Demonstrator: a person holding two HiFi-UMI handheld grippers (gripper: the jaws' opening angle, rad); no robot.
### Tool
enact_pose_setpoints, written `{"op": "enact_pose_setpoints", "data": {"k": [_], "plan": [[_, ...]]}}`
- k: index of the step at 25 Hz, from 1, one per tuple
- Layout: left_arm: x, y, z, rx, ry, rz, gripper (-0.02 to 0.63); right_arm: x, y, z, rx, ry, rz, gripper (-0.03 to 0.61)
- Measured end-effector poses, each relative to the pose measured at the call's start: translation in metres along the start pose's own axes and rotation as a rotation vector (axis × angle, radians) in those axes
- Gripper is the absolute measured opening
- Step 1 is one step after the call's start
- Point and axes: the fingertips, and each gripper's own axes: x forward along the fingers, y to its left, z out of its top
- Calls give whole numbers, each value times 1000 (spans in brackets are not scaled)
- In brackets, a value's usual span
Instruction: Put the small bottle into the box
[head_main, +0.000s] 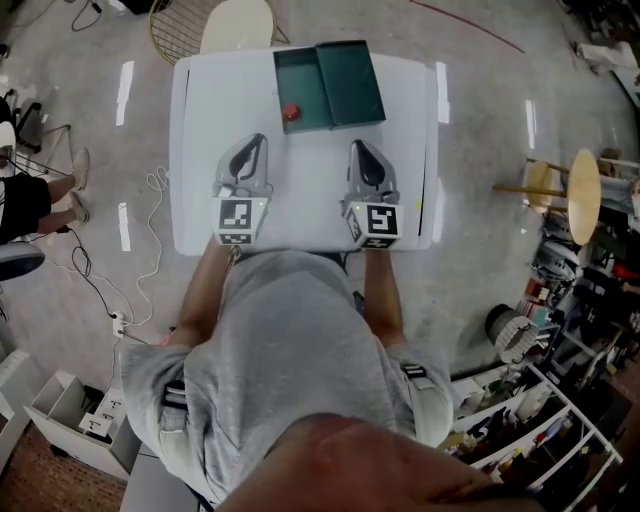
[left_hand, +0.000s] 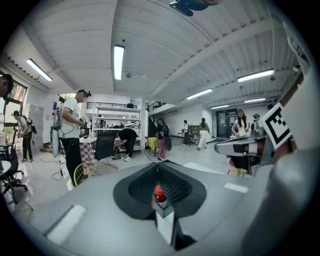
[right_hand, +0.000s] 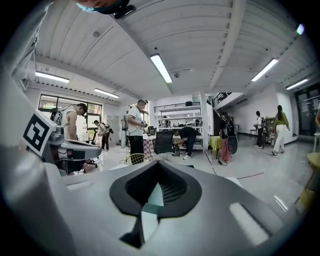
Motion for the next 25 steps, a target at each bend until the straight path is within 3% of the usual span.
{"op": "enact_pose_setpoints", "data": {"k": [14,25], "plan": [[-58,11,-8,-31,-17,1,12,-44,31,-1,-2,-40,-37,3],[-91,14,-24,-49,11,32,11,-70,41,-21,-7,-12,-34,3]]}}
